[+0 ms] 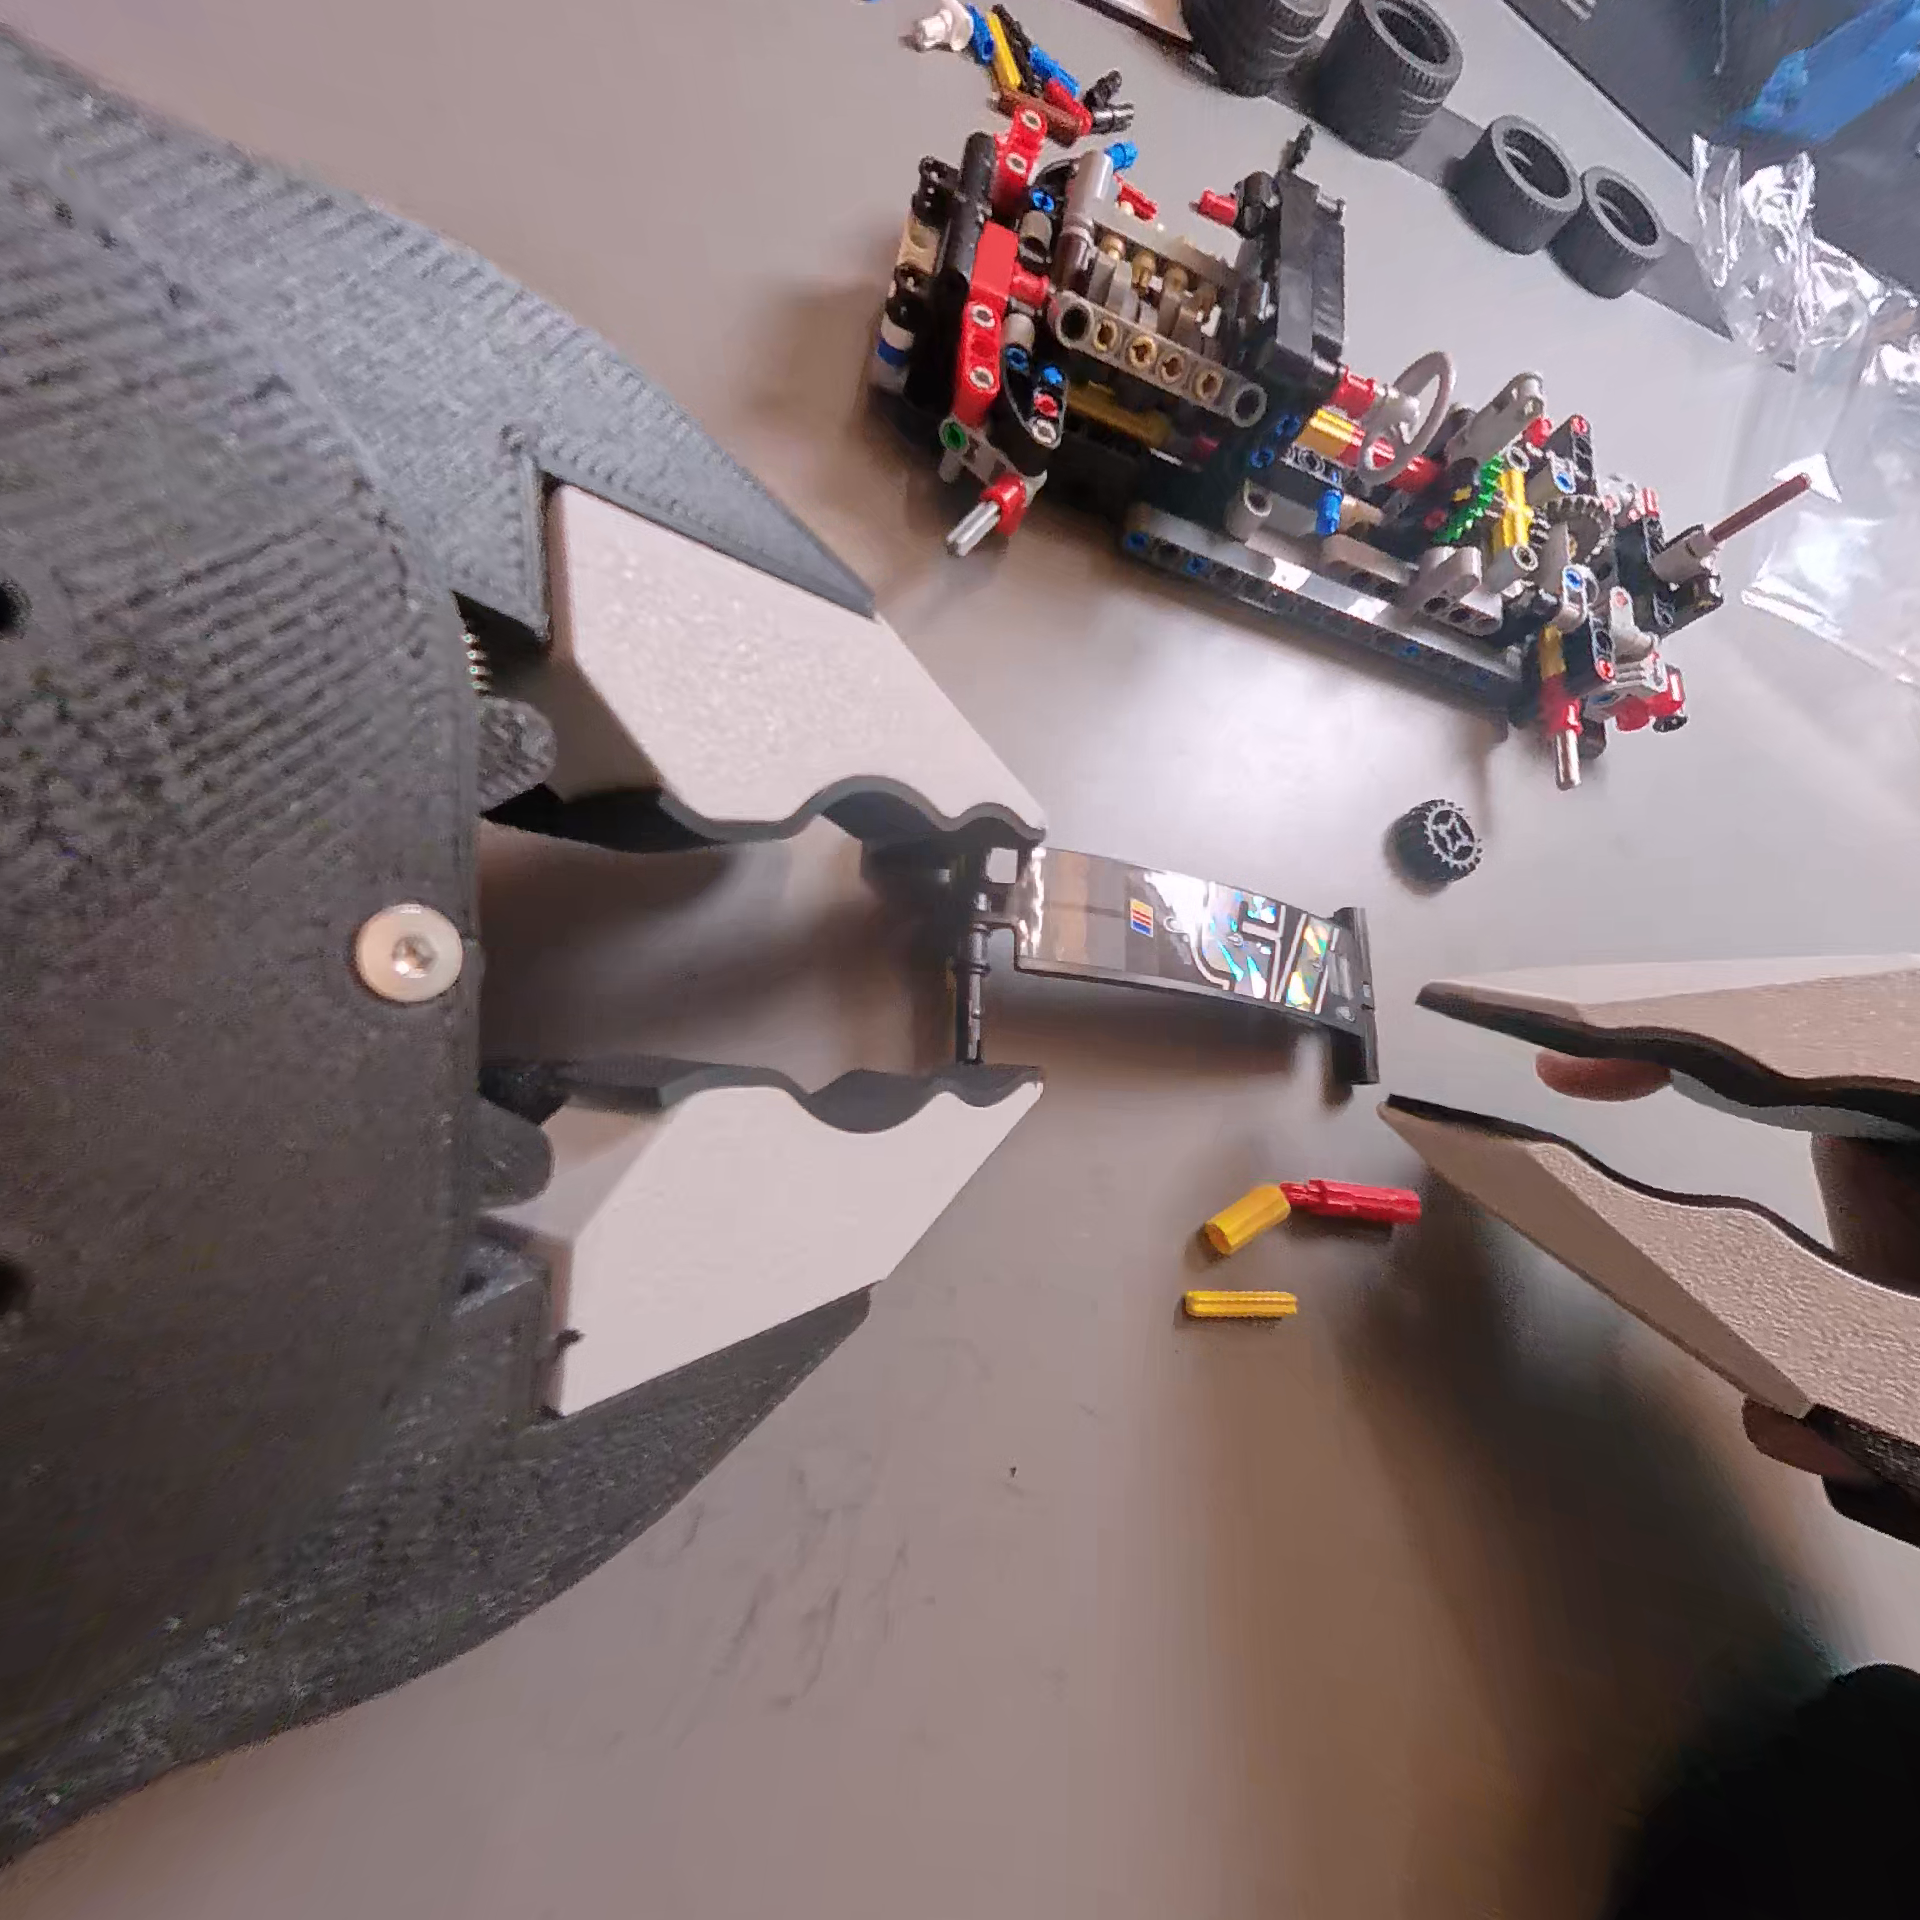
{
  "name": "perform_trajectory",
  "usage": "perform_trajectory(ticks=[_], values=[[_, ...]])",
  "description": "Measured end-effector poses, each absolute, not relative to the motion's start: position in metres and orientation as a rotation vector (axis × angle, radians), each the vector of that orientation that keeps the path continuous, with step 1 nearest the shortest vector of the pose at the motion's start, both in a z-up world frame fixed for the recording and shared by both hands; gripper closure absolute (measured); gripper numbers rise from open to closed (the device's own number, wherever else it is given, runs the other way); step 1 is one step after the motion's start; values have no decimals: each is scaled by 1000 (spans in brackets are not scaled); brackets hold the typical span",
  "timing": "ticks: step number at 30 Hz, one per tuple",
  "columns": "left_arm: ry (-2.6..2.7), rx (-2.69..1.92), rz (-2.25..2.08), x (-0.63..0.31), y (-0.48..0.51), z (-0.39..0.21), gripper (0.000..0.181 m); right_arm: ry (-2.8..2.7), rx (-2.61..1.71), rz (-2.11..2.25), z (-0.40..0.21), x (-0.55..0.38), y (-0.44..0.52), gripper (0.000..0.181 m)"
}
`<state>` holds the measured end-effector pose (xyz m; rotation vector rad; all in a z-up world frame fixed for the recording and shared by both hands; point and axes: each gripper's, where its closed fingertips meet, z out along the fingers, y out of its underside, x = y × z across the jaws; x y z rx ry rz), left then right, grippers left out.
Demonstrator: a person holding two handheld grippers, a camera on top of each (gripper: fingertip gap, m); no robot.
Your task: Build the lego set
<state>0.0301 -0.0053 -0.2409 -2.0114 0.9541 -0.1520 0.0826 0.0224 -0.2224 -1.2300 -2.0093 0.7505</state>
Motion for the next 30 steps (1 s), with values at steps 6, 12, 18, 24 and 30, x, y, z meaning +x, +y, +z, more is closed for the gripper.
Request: perform_trajectory(ticks=[6,12,18,24,30], values=[[870,-2068,-156,24,-15,-241,142,-1927,-1158,676,-223,60,20,161],[827,-2045,-361,30,-31,-231,134,-1972,-1098,640,-230,46,8,147],[832,-2036,-419,19,-35,-227,132,-2027,-1084,600,-238,43,5,146],[869,-2045,-367,14,-36,-232,132,-2069,-1084,592,-239,41,6,143],[852,-2039,-370,9,-35,-230,133,-2172,-1089,612,-242,36,4,152]])
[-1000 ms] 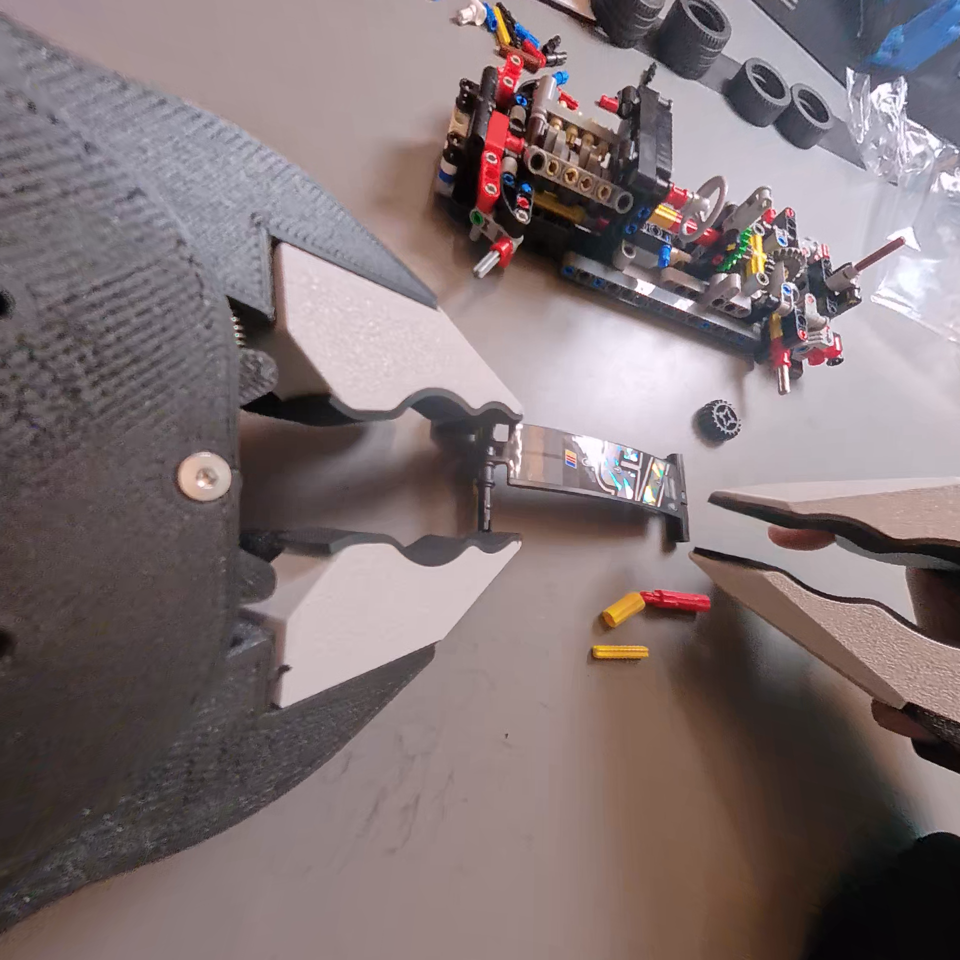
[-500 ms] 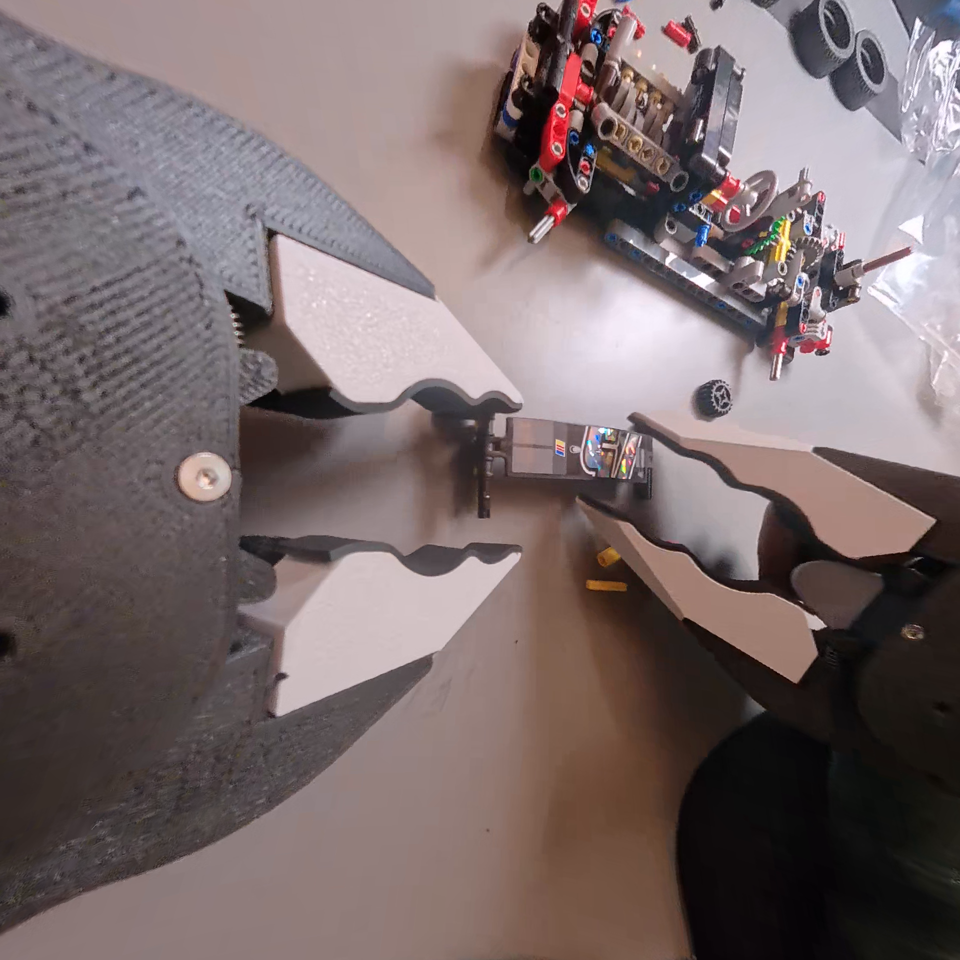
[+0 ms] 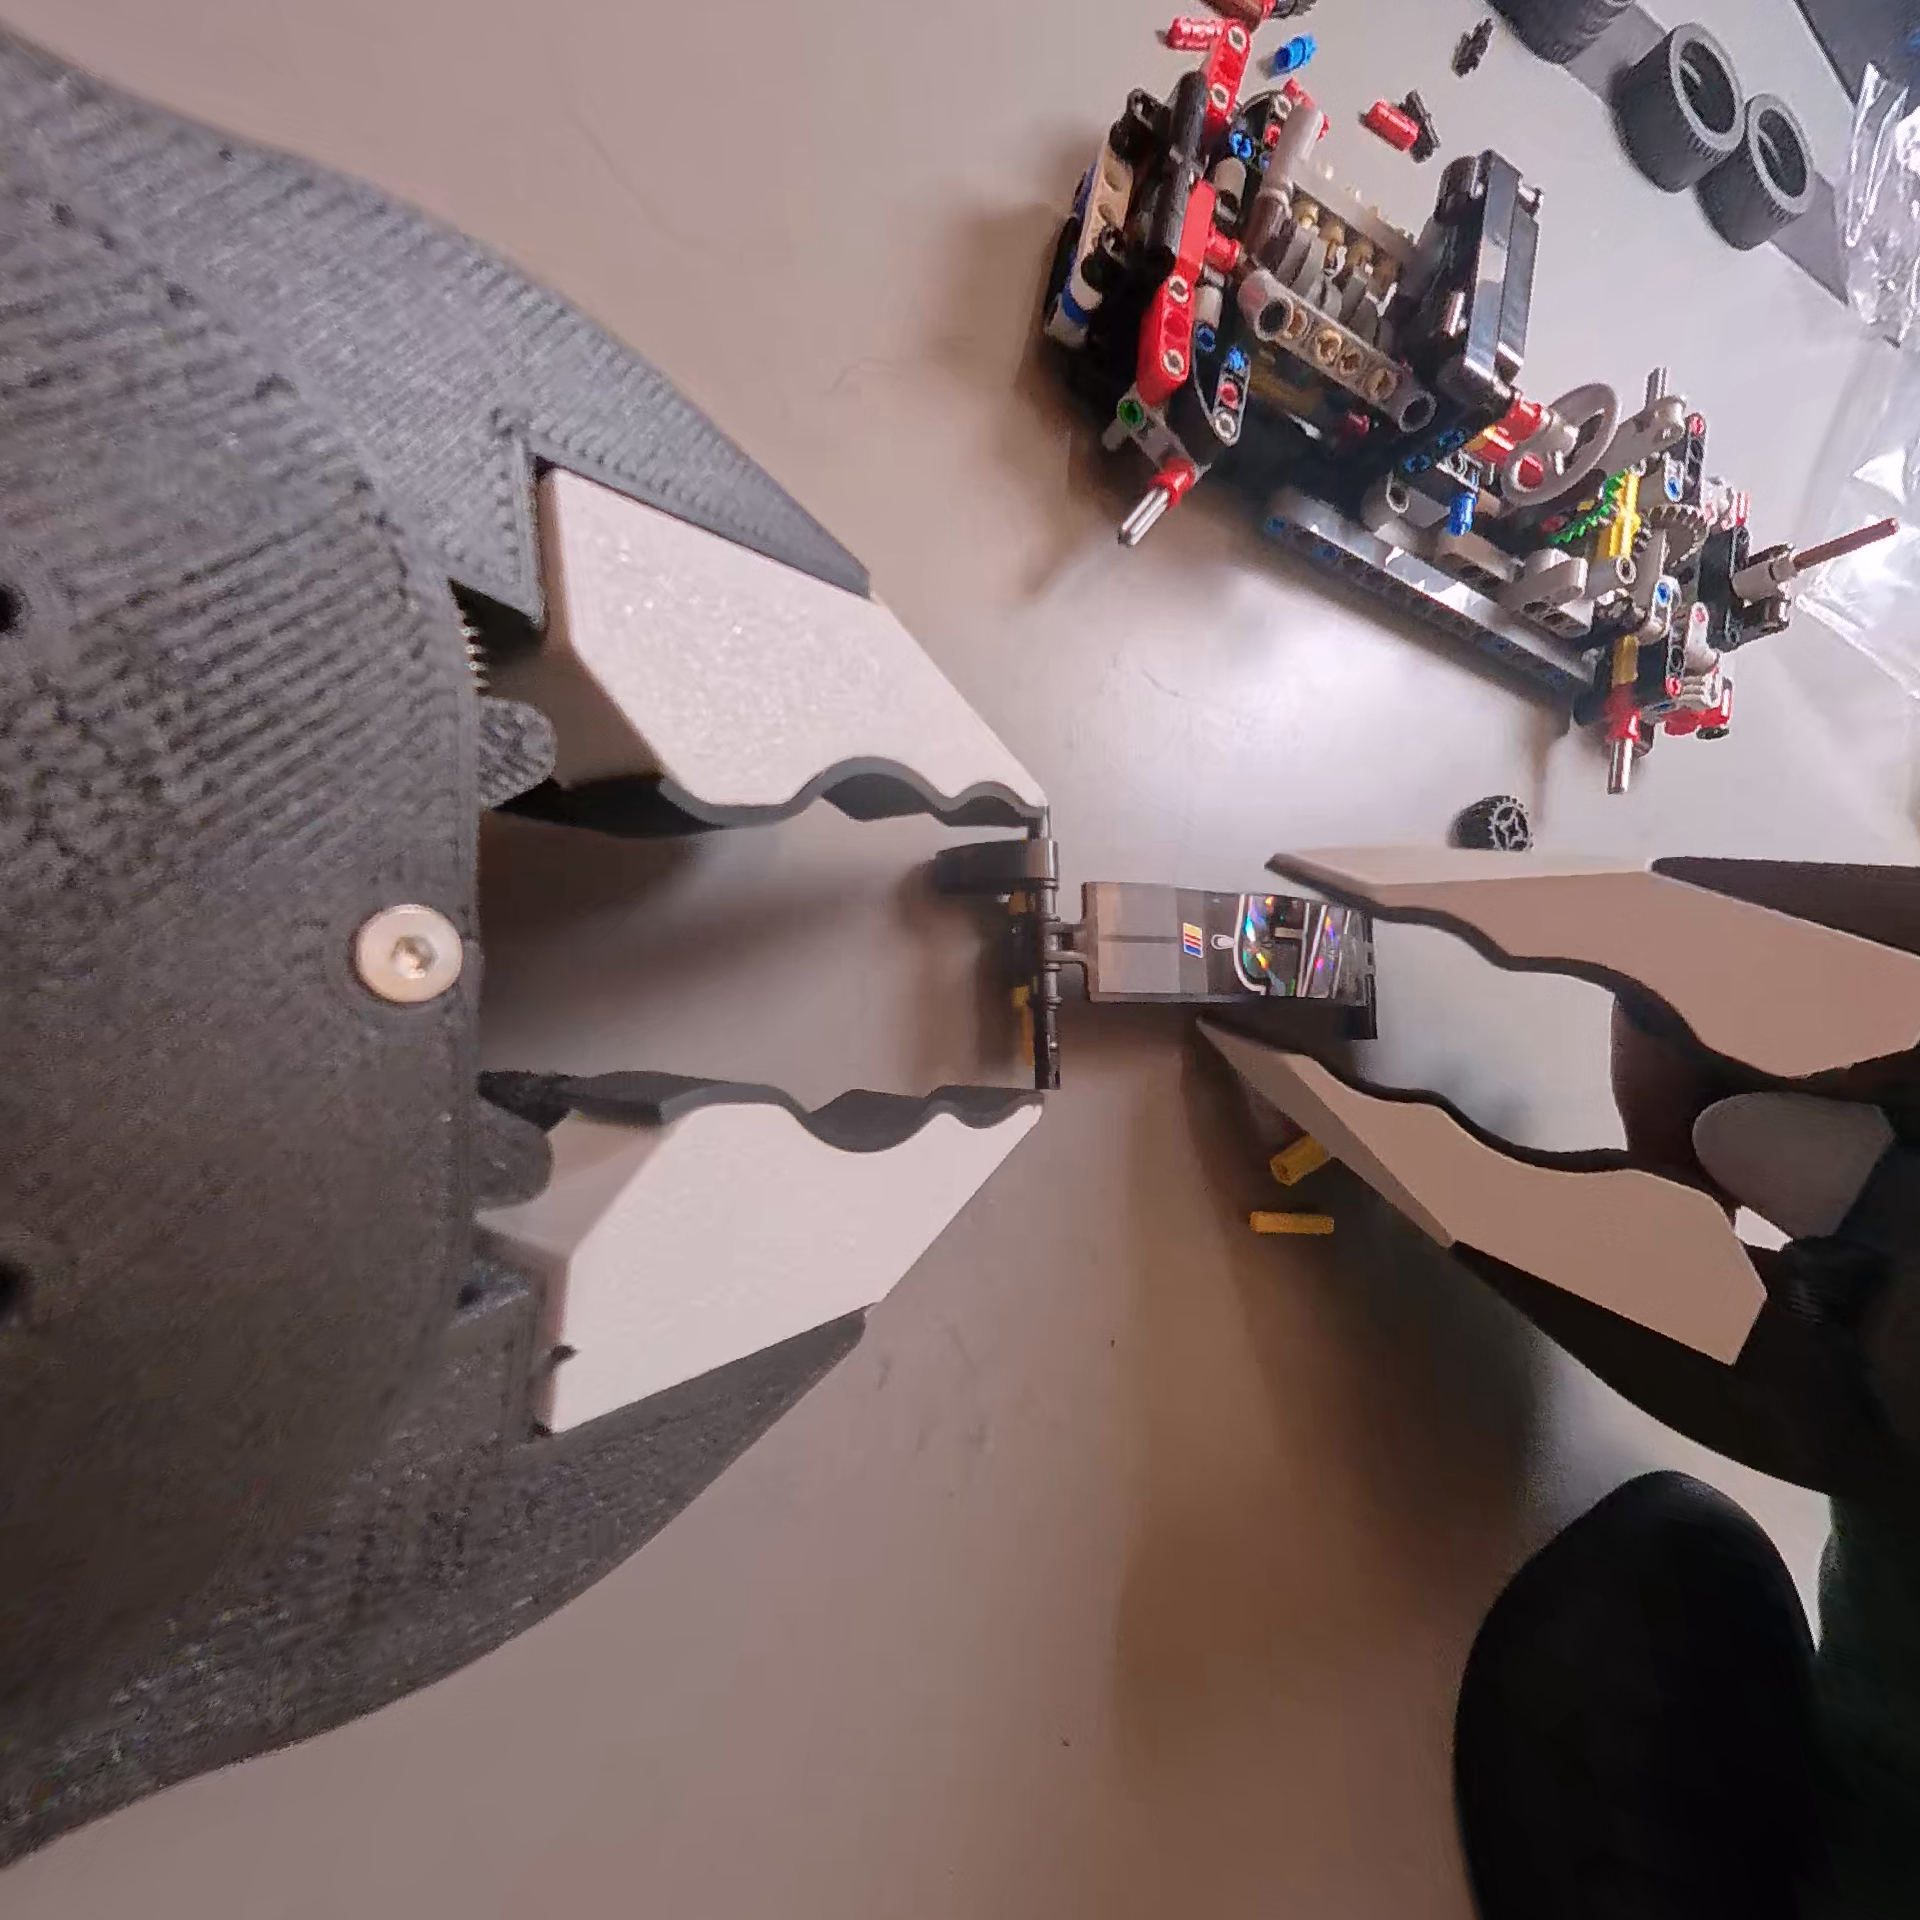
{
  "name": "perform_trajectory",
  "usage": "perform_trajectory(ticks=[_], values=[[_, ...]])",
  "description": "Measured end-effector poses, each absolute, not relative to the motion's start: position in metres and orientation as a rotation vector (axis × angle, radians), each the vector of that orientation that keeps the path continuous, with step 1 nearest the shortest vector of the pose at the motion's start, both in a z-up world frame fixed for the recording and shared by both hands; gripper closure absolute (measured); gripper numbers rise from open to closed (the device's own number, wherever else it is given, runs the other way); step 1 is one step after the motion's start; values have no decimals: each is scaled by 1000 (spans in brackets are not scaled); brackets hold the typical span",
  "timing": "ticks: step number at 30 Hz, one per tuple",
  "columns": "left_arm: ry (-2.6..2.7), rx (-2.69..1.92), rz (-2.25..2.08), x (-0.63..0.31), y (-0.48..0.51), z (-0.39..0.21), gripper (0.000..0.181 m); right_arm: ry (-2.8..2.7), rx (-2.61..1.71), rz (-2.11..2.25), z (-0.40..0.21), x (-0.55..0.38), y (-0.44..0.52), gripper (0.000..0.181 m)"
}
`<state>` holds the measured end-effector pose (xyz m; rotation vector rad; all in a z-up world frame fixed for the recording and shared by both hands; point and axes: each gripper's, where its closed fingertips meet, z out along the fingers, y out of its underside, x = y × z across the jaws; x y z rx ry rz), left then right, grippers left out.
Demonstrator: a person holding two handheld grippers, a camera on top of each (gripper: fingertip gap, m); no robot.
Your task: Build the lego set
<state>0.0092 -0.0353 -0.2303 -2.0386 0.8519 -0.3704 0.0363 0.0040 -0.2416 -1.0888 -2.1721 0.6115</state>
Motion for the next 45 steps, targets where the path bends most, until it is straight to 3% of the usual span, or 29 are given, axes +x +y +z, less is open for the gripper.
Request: perform_trajectory(ticks=[2,8,45], values=[[851,-2031,-357,6,-34,-229,133,-2169,-1069,619,-240,31,3,160],[842,-2018,-357,-3,-32,-229,132,-2110,-1074,676,-239,26,2,161],[748,-2018,-372,-12,-23,-225,135,-1950,-1061,837,-222,35,4,157]])
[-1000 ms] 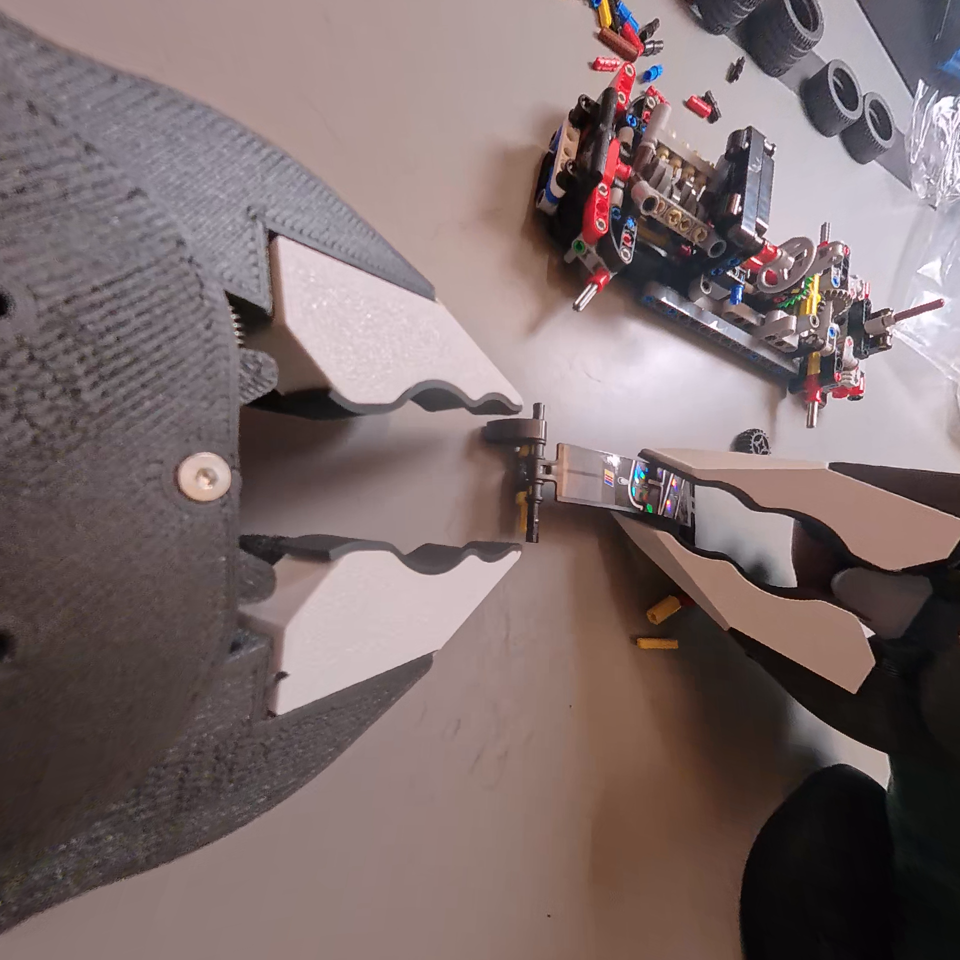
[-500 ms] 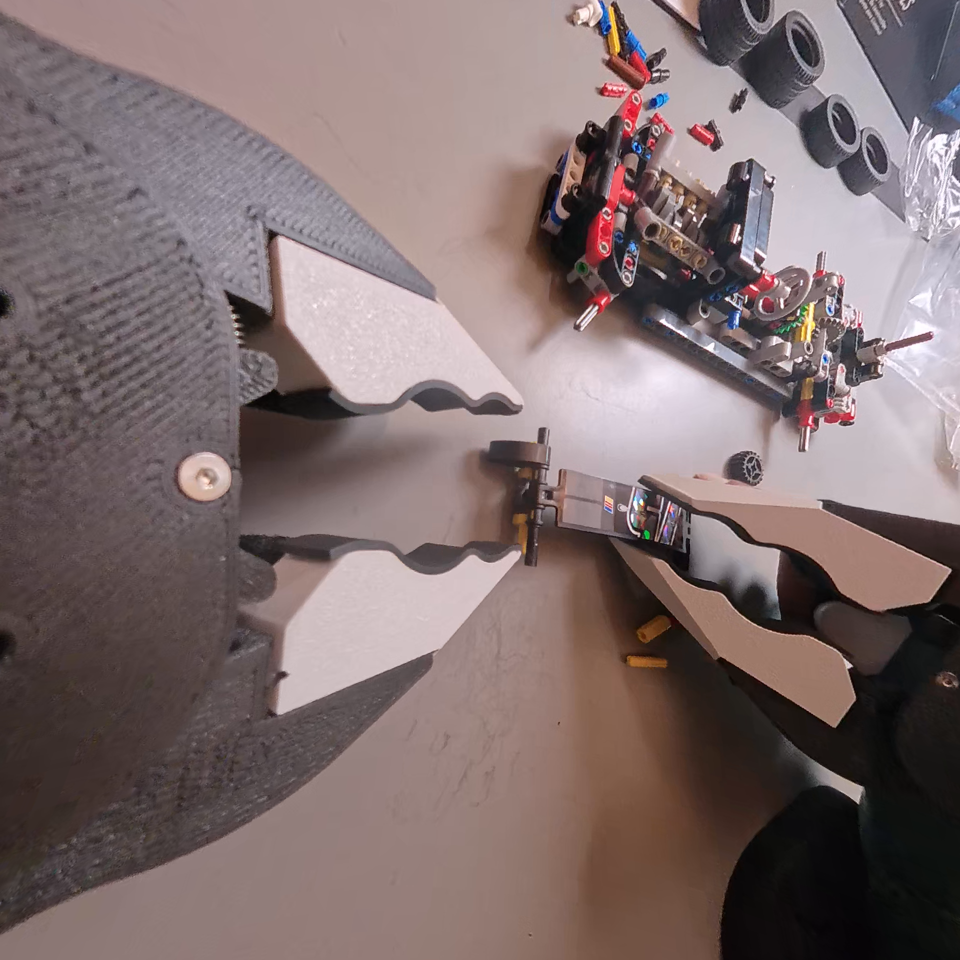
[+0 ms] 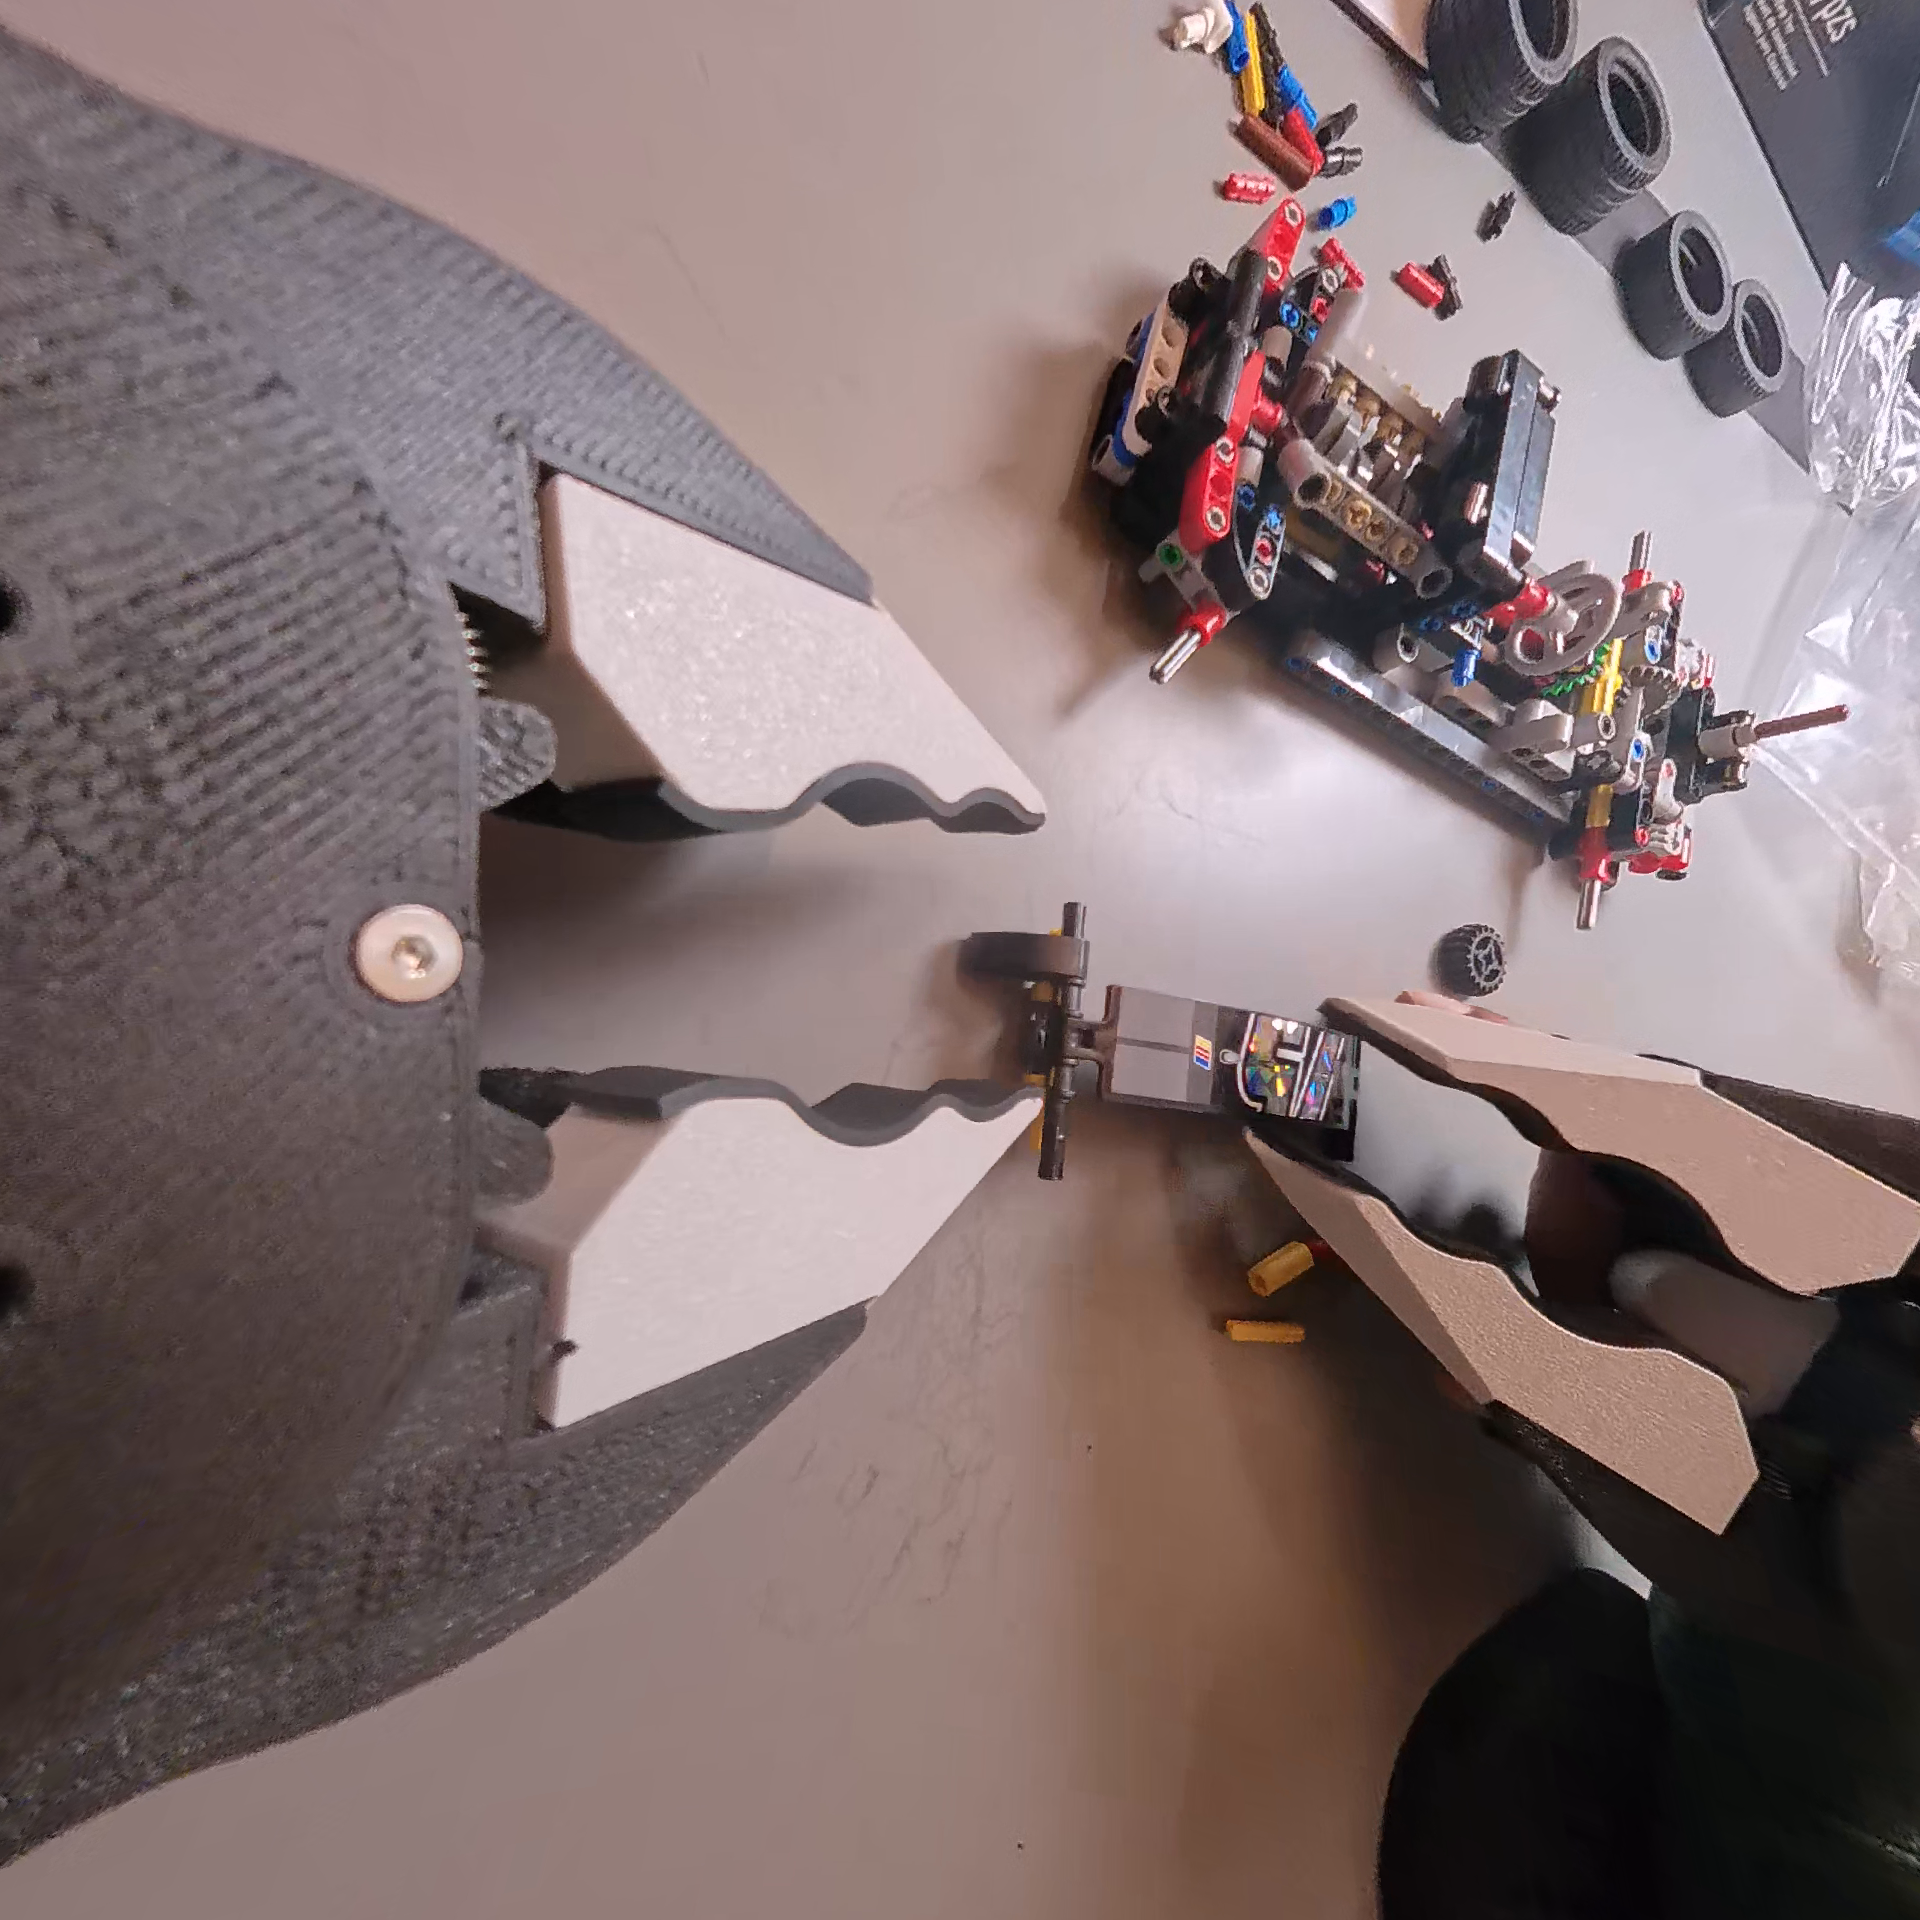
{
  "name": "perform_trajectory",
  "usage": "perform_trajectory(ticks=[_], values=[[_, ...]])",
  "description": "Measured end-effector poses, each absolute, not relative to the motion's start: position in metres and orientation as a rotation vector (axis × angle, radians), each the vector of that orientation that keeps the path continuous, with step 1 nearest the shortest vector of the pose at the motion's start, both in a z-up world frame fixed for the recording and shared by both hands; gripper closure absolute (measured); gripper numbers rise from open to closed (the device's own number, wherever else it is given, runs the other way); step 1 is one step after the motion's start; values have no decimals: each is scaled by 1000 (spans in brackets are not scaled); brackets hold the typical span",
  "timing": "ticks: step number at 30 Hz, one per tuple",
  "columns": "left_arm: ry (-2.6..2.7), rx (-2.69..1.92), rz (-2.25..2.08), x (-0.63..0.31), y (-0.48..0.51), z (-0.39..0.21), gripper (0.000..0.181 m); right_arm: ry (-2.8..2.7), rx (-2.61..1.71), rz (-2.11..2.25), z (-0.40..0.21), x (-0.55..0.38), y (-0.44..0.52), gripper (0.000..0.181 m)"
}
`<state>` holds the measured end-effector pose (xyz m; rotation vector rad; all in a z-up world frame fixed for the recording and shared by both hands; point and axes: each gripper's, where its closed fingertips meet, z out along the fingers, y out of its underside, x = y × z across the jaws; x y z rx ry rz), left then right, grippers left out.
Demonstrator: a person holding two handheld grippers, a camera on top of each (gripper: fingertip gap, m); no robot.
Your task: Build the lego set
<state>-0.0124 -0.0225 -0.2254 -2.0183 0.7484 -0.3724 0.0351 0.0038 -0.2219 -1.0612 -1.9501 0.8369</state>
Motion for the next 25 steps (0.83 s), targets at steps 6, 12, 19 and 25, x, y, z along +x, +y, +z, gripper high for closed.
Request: perform_trajectory(ticks=[6,12,19,25], values=[[673,-1953,-360,-19,-13,-213,138,-1848,-1070,929,-203,33,6,155],[375,-1676,-134,-62,17,-152,149,-1470,-1113,1050,-150,31,39,156],[181,-1477,54,-106,74,-54,151,-1121,-1148,1047,-108,56,93,159],[116,-1427,132,-143,176,33,177,-1046,-1138,953,-108,82,121,163]])
